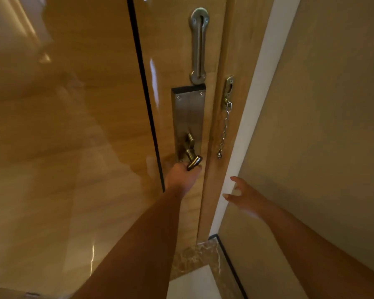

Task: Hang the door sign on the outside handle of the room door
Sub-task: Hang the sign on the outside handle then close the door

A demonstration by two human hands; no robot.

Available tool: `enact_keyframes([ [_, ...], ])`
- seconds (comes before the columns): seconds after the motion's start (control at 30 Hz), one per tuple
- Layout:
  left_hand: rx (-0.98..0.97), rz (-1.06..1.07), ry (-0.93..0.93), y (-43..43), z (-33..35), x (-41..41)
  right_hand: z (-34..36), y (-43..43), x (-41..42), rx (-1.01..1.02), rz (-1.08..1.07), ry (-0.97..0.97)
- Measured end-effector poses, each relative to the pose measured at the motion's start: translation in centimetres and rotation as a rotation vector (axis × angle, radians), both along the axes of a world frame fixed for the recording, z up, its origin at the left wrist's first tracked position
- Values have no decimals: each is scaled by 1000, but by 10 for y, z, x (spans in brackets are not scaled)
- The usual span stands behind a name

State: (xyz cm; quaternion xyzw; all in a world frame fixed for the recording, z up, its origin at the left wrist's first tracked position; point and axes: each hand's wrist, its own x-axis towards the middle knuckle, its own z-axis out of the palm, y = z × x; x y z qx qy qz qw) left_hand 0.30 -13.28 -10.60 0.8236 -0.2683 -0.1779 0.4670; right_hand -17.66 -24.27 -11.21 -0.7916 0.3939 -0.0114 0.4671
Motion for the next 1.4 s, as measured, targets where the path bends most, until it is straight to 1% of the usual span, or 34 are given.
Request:
enact_keyframes([
  [0.1, -5, 17, -2, -3, -1, 4, -5, -9, -9, 30, -14, 36],
  [0.23, 3, 55, -15, -5, -3, 6, -7, -17, -15, -12, 21, 81],
  [0.4, 22, 82, -40, -8, -1, 7, -2, -12, -14, -14, 56, 75],
  [0.57, 26, 76, -24, -8, -2, 10, -4, -4, -17, -3, 93, 117],
  [0.73, 56, 81, -23, -9, 0, 10, -6, 6, -19, 64, 57, 81],
  [0.83, 62, 85, -37, -11, 2, 14, -7, 12, -21, 67, 81, 85],
  [0.93, 84, 82, -59, -14, 4, 14, -8, 14, -27, 86, 48, 75],
  [1.1, 121, 90, -137, -16, 3, 14, -11, 21, -38, 95, 17, 64],
  [1.2, 196, 98, -202, -14, 14, 12, -6, 27, -43, 94, 14, 50],
  [1.27, 299, 54, -278, -10, 25, 13, -4, 29, -46, 96, 16, 37],
  [1.37, 505, -43, -514, 3, 55, 14, 5, 40, -45, 77, 13, -9],
  [1.4, 565, -57, -555, 4, 68, 11, 11, 44, -43, 43, 12, -31],
])
